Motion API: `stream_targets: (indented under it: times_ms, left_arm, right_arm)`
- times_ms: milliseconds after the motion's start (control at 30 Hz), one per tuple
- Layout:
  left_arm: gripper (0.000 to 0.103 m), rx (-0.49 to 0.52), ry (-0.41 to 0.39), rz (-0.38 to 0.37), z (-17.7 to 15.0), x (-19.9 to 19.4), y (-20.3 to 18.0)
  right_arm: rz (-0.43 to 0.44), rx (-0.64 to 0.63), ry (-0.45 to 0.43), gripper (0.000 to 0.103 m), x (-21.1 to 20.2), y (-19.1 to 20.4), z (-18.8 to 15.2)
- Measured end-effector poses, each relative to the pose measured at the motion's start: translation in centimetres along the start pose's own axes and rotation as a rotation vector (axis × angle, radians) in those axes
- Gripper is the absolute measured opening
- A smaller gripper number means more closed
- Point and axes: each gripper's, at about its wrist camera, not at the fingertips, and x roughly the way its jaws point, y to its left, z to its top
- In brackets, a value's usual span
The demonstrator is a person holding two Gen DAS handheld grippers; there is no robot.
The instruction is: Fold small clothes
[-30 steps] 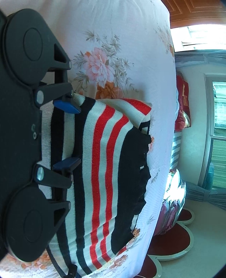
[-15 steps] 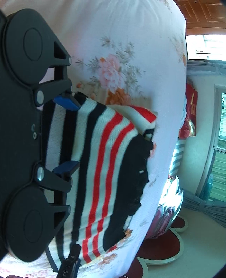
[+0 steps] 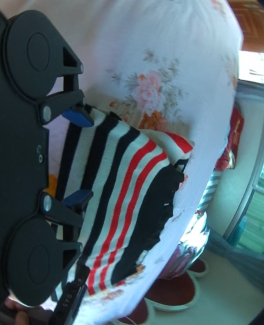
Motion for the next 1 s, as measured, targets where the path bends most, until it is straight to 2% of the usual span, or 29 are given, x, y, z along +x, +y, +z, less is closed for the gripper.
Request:
stream_targets:
  times_ms: [233, 333, 433, 667, 900, 1000]
  left_arm:
    - [0.072, -0.245, 0.012, -0.094, -1.2, -0.4, 3.0]
    - [0.072, -0.307, 0.020, -0.126, -1.7, 0.7, 3.7]
    - [0.072, -0.350, 0.025, -0.166, -1.8, 2.1, 3.9]
    - [0.074, -0.445, -0.056, -0.229, -1.4, 4.3, 4.2]
    - [0.071, -0.452, -0.133, -0.254, -0.4, 6.2, 3.8]
    - [0.070, -0.445, -0.143, -0.255, -0.1, 6.3, 3.6]
  right_arm:
    - [0.035, 0.021, -0.025, 0.068, -0.5, 0.7, 1.4]
    - [0.037, 0.017, -0.028, 0.068, -0.2, 1.0, 1.9]
    - [0.042, 0.015, -0.021, 0.068, 0.5, 1.0, 2.2]
    - [0.040, 0.015, -0.013, 0.068, 2.0, 0.3, 2.2]
    - [0.044, 0.006, -0.027, 0.068, 3.7, 0.5, 2.8]
    - [0.013, -0.032, 0.034, 0.068, 5.9, 1.2, 2.1]
